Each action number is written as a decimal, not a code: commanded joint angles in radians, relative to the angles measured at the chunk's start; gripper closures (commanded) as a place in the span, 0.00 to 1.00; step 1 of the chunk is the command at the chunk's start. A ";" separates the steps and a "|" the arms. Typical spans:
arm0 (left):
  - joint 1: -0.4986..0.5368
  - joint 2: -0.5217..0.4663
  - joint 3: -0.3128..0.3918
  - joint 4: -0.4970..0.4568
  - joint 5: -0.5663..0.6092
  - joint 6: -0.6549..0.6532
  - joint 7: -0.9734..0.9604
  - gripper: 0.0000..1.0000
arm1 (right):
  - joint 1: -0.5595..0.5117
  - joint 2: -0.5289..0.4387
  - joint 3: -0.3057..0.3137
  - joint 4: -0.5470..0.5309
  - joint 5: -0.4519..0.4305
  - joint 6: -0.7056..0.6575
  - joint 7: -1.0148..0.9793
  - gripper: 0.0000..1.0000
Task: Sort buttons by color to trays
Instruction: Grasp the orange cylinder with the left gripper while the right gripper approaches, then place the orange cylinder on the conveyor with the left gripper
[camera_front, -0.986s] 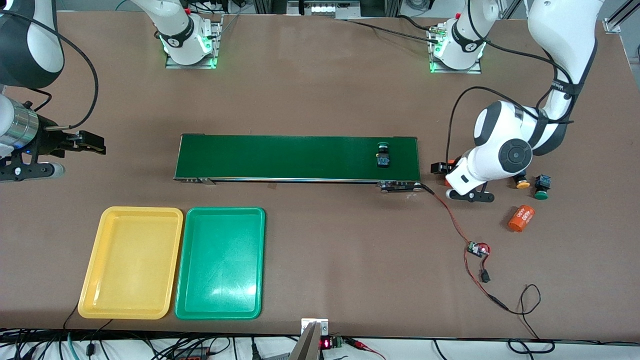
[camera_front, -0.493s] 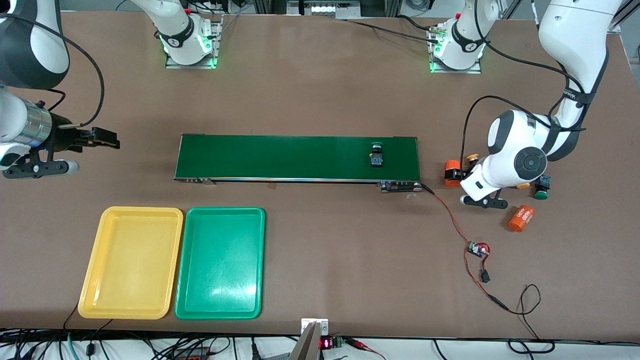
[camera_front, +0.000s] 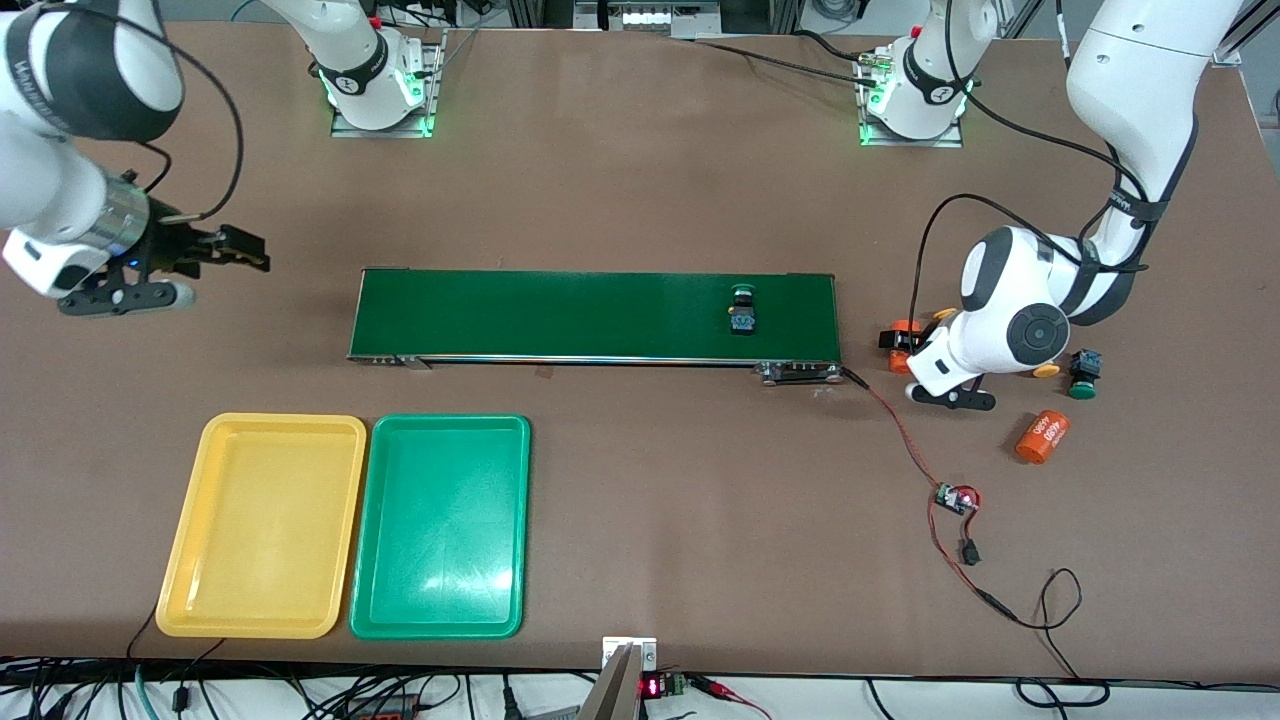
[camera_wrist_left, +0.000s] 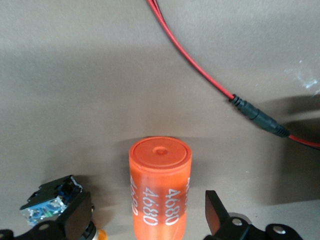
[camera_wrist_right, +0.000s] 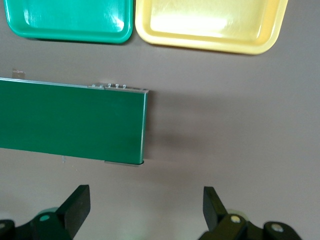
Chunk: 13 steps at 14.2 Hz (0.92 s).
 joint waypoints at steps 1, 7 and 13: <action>0.007 -0.013 -0.007 -0.017 0.018 0.029 0.011 0.09 | 0.055 -0.097 0.006 -0.126 0.010 0.058 0.104 0.00; 0.007 -0.010 -0.007 -0.026 0.015 0.043 -0.007 0.49 | 0.145 -0.094 0.014 -0.140 0.004 0.092 0.249 0.00; 0.007 -0.117 -0.040 -0.017 0.013 0.022 -0.024 0.97 | 0.198 -0.057 0.016 -0.128 -0.001 0.167 0.252 0.00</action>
